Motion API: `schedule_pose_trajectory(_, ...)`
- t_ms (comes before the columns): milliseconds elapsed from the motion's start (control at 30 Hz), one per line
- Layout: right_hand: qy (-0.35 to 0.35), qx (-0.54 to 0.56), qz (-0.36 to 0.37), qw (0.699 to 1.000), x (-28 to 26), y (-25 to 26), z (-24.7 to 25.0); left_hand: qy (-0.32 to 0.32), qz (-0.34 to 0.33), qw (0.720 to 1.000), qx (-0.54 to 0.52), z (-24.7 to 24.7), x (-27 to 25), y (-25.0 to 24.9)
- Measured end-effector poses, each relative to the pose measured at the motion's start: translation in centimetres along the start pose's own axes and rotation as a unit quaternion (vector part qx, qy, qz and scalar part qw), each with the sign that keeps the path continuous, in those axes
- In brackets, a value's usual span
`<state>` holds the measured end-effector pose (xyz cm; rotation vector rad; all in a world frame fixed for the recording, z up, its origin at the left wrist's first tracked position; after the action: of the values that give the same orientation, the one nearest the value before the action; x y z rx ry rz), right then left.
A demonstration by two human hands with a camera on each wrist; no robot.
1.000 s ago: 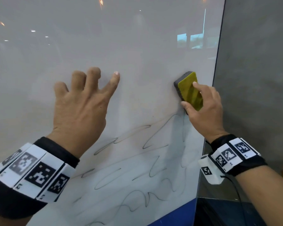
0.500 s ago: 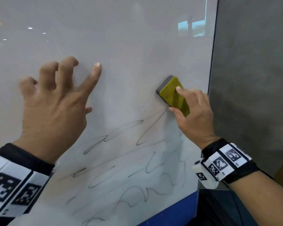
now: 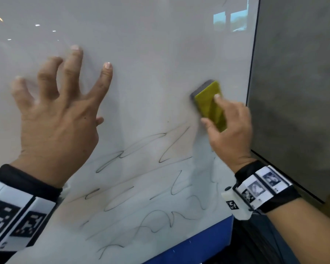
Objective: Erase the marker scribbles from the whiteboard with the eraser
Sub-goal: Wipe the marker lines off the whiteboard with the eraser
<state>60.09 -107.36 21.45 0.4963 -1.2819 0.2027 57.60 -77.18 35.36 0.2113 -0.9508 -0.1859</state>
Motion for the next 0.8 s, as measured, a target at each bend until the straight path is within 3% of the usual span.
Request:
schedule_pose_trajectory(133,-0.049,0.012,-0.097,0.994,0.2,0.2,-0.5,0.003,0.005,1.0,0.027,0.9,-0.4,-0.5)
schedule_pose_trajectory(200,-0.042,0.028,-0.087,0.995,-0.7,3.1,-1.6,0.011,0.002,0.999,0.044,0.9,-0.6,-0.6)
schedule_pose_trajectory(300,-0.003,0.058,-0.009,0.998,-2.4,7.9,-3.1,0.02,0.0,0.999,0.048,0.4,-0.9,-0.5)
schedule_pose_trajectory(400,0.014,0.073,0.026,0.997,-2.8,9.3,-3.6,0.021,0.0,0.999,0.035,-0.1,-1.2,-0.2)
schedule_pose_trajectory(467,0.014,0.063,0.019,0.998,-2.5,8.2,-3.2,0.022,-0.004,0.999,0.03,-0.2,-1.3,0.1)
schedule_pose_trajectory(567,-0.027,0.055,-0.056,0.997,-2.2,6.4,-2.8,0.019,0.019,0.999,0.019,-0.1,-1.8,0.9)
schedule_pose_trajectory(667,-0.057,0.057,-0.098,0.992,-2.6,7.6,-3.6,0.023,0.022,0.999,0.023,-0.4,-2.8,2.1)
schedule_pose_trajectory(800,-0.031,0.067,-0.04,0.996,-4.8,13.2,-5.8,0.026,0.01,0.999,0.023,-1.1,-3.3,2.8)
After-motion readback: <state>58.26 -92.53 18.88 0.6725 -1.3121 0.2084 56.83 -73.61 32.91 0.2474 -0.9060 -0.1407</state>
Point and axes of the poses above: each hand's wrist, its own x-axis towards the middle knuckle, its own z-axis out of the back of the hand, y = z × x, the point moved 1 cm from there along x, towards the middle knuckle, and after that the axes turned 12 degrees about z, right-handed, at the moved point
